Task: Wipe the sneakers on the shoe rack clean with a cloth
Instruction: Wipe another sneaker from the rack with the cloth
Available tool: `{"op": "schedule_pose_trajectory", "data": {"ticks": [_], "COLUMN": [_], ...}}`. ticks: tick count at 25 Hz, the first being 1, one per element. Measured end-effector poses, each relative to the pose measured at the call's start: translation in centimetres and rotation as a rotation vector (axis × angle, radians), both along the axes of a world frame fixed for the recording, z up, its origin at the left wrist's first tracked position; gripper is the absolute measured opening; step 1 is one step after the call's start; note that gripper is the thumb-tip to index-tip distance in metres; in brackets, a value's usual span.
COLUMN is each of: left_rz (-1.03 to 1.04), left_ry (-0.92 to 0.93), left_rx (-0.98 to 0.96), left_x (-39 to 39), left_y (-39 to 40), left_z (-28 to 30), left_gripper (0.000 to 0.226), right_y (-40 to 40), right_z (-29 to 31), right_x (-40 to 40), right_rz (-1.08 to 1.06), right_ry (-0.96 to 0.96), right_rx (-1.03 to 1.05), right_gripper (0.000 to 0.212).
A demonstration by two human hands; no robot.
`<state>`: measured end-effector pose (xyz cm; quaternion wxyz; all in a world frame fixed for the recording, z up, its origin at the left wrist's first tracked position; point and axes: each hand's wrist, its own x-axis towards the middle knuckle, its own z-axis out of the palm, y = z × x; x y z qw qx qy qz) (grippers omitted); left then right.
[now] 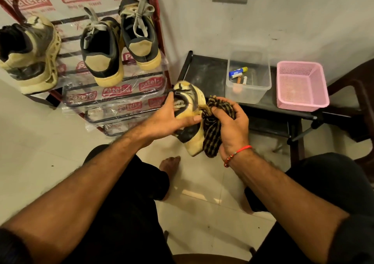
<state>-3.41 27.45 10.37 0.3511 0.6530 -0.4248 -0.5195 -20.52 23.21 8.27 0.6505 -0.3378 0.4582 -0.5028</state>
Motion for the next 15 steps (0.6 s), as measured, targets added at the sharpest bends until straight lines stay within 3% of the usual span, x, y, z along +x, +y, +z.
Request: {"op": "schedule_pose_trajectory", "data": {"ticks": [2, 5, 7, 9, 12, 15], "left_rz": [-0.053, 0.04, 0.074, 0.059, 0.029, 0.061], "left_ry": [-0.106, 0.024, 0.088, 0.122, 0.17, 0.13], "left_rx": [-0.014, -0.04, -0.024, 0.002, -0.028, -0.148], "left_x": [-0.1, -0.4, -0.7, -0.7, -1.1, -1.9], "left_y": [0.0, 0.3, 0.4, 0.4, 0.5, 0.3], "left_z": [-0.8, -1.4, -1.9, -2.1, -2.8, -2.8], "left_gripper": [0.103, 0.075, 0.07, 0.074, 0.077, 0.09], "right_y": [-0.8, -2.0, -3.0, -3.3, -1.0, -0.1], "right_z": [0.5, 1.0, 1.3, 1.8, 2.1, 1.7], "right_x": [0.0, -0.7, -1.5, -2.2, -1.8, -1.0], "right_rz": [-0.005, -0.003, 0.038, 0.162, 0.427, 0.409], "right_ry": [0.008, 0.028, 0.091, 0.362, 0.904, 1.1], "right_rx": [-0.017, 0.036, 0.045, -0.197, -0.767, -0.9], "right_gripper": [0.023, 0.023, 0.022, 0.025, 0.042, 0.044]}}
